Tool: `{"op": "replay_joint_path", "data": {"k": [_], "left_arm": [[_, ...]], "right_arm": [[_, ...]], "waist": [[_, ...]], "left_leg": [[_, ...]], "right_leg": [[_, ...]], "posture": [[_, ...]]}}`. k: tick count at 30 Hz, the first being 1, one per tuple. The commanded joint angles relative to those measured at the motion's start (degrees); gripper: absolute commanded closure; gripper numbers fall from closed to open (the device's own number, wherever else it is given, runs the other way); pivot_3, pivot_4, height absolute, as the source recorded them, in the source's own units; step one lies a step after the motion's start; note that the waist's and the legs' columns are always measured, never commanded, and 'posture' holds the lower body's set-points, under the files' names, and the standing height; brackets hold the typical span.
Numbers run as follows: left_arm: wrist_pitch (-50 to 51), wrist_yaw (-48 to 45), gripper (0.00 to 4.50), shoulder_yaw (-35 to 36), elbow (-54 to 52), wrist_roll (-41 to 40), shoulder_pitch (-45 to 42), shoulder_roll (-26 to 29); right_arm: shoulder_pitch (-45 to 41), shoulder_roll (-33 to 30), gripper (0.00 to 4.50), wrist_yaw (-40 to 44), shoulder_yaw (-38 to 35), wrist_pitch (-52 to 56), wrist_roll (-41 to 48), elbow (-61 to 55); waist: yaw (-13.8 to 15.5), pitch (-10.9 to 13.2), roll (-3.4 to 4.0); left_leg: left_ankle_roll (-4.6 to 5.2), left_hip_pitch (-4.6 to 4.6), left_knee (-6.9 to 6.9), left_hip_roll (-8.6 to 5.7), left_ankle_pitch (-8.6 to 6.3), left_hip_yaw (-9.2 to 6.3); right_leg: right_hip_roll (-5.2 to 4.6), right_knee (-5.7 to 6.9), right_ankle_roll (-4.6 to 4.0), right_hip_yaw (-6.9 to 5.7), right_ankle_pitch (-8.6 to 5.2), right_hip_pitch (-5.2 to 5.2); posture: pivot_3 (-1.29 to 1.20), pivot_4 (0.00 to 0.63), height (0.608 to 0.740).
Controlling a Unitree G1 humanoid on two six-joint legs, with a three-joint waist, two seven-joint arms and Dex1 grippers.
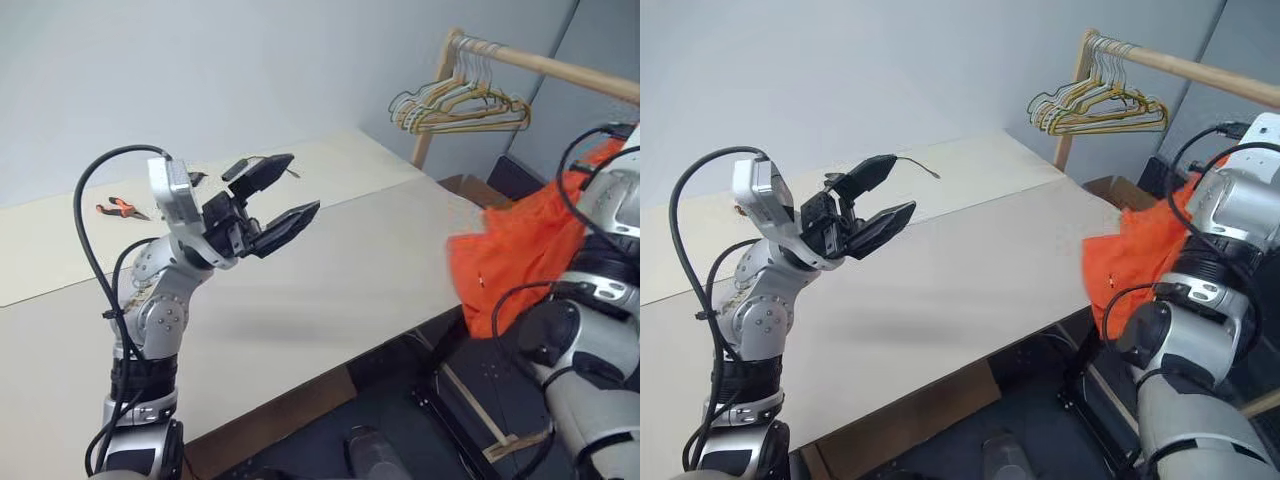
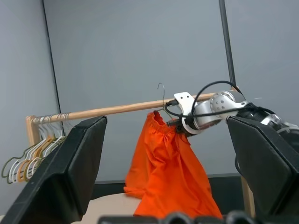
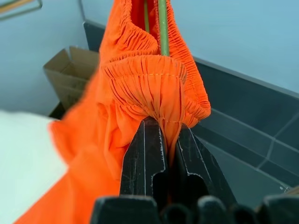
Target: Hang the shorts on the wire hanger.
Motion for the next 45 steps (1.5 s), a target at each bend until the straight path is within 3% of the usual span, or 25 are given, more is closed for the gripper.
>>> {"op": "replay_joint_path", "data": {"k": [1,10,22,23,30,34,42,45], "left_arm": [[-0.9,-0.2,0.05,0.7,-2.0,-0.5,-0.2,0.5],[-1.1,-0.3,0.05,0.5,-3.0,-0.5,0.8,0.5],[-1.5,-0.3,0.05,0.4,-3.3,-0.2,1.3,0.4],[-1.5,-0.4,0.00,0.4,-3.3,-0.3,1.3,0.4],[-1.4,-0.4,0.00,0.4,-3.7,-0.6,1.6,0.4],[-1.4,-0.5,0.00,0.3,-3.7,-0.6,1.9,0.3],[-1.5,-0.5,0.00,-0.2,-3.8,-0.3,2.1,0.1],[-1.3,-0.2,0.00,0.1,-4.1,-0.5,2.3,0.3]], "right_arm": [[-4.7,-3.5,4.50,0.6,1.1,-6.6,1.7,8.0],[-10.1,-10.7,4.50,-0.3,-2.7,-15.0,9.1,30.8],[-10.5,-11.9,4.50,-2.6,1.9,-17.9,10.5,35.8],[-10.4,-11.8,3.85,-2.9,2.4,-18.0,10.4,35.7],[-10.3,-10.9,1.49,-5.6,5.5,-19.0,9.9,34.4],[-9.8,-9.4,0.08,-7.9,11.0,-19.8,6.1,31.3],[-6.7,-4.7,0.01,-12.7,26.7,-21.4,-7.3,20.4],[-5.0,-3.6,0.01,-10.3,33.2,-24.7,-12.4,16.8]], "waist": [[0.0,0.0,0.00],[0.1,0.0,-0.03],[0.3,0.0,-0.01],[0.3,0.0,-0.01],[0.4,0.0,0.00],[0.4,0.0,0.01],[0.8,0.0,0.05],[1.0,0.0,0.05]], "left_leg": [[0.00,0.01,-0.03,0.01,0.00,0.02],[0.01,0.43,-0.86,0.02,0.01,0.30],[0.25,0.68,-0.94,0.01,-0.17,0.28],[0.24,0.68,-0.94,0.01,-0.17,0.28],[0.16,0.68,-0.95,0.04,-0.14,0.21],[0.16,0.68,-0.94,0.04,-0.14,0.22],[-0.02,0.68,-0.94,0.04,-0.03,0.18],[-0.10,0.68,-0.94,0.04,0.02,0.19]], "right_leg": [[0.02,-0.08,0.02,0.00,0.01,0.03],[0.05,-0.65,0.07,0.28,0.01,0.23],[-0.08,-1.23,0.19,0.21,0.02,0.80],[-0.08,-1.22,0.18,0.20,0.02,0.80],[-0.09,-1.20,0.17,0.17,0.03,0.78],[-0.10,-1.19,0.17,0.18,0.03,0.78],[-0.10,-1.13,0.16,0.18,0.05,0.74],[-0.09,-1.11,0.17,0.17,0.05,0.72]], "posture": [[-0.29,0.000,0.740],[-0.28,0.000,0.740],[-0.27,0.000,0.740],[-0.27,0.000,0.740],[-0.26,0.000,0.740],[-0.26,0.000,0.740],[-0.26,0.000,0.740],[-0.25,0.000,0.740]]}}
